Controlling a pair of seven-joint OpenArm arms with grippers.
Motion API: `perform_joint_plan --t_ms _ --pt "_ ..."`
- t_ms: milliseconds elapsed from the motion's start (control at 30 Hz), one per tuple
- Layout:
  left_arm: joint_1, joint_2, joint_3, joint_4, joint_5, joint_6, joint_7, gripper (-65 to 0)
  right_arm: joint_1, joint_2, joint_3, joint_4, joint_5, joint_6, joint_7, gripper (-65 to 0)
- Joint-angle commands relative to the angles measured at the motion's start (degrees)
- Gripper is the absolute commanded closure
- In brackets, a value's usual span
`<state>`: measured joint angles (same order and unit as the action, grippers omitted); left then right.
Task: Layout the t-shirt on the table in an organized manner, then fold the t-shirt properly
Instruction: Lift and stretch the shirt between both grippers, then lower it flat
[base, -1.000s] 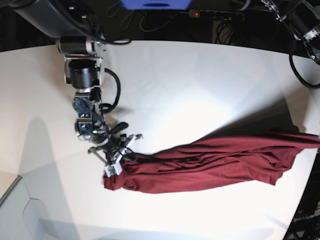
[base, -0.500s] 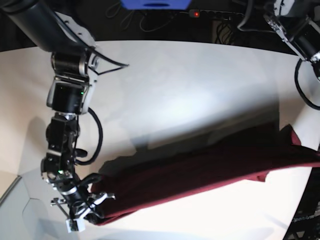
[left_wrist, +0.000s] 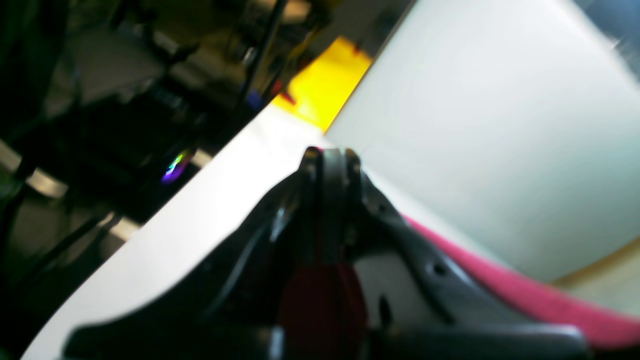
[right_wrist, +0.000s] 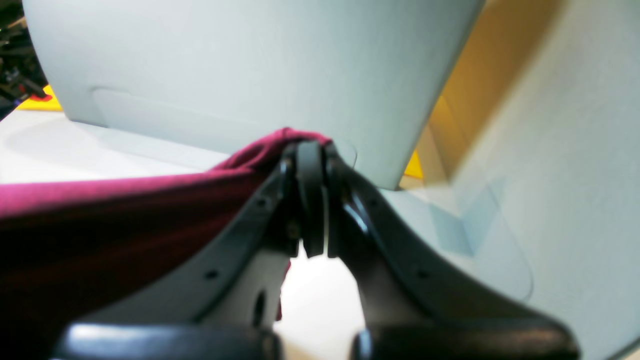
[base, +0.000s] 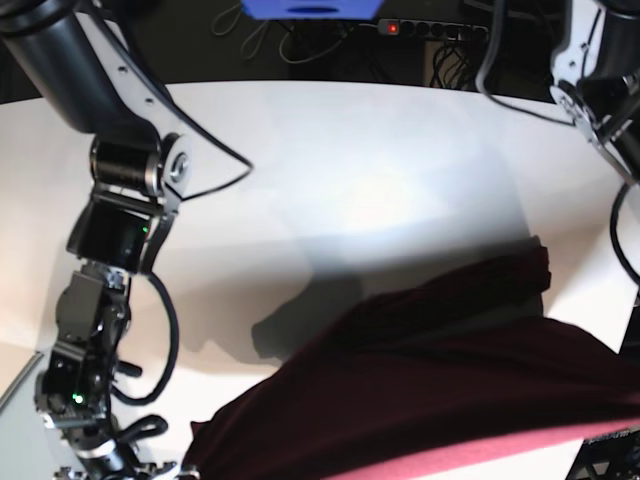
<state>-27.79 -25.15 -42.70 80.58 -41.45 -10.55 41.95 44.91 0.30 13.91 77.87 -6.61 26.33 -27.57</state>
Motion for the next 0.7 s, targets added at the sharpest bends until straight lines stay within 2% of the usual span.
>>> perform_joint_plan --t_ms 0,133,367,467,667 --pt "-2.93 -1.53 -0.16 -0.88 -0.35 -0.22 -1.38 -0.3 3.4 0.45 -0.07 1.04 0.68 0.0 2.03 0.0" --pt "-8.65 -3.47 0.63 -6.16 -0.35 -0.22 -1.3 -0.3 6.83 0.89 -0.07 1.04 0.68 0.0 2.03 0.0" --pt "-15.59 -5.32 8.54 -9.32 -0.35 -0.22 -1.47 -0.3 12.9 3.27 -0.07 -0.55 0.68 0.0 0.36 0.0" --pt "-15.24 -4.79 10.48 -9.59 -0.35 -0.31 -1.82 -0.3 11.67 3.97 -0.07 -0.63 0.68 0.0 -0.08 0.0" --pt "-11.73 -0.74 11.18 -10.47 -0.26 -0.57 -1.82 -0.3 2.96 5.81 0.02 -0.72 0.59 0.0 0.45 0.0"
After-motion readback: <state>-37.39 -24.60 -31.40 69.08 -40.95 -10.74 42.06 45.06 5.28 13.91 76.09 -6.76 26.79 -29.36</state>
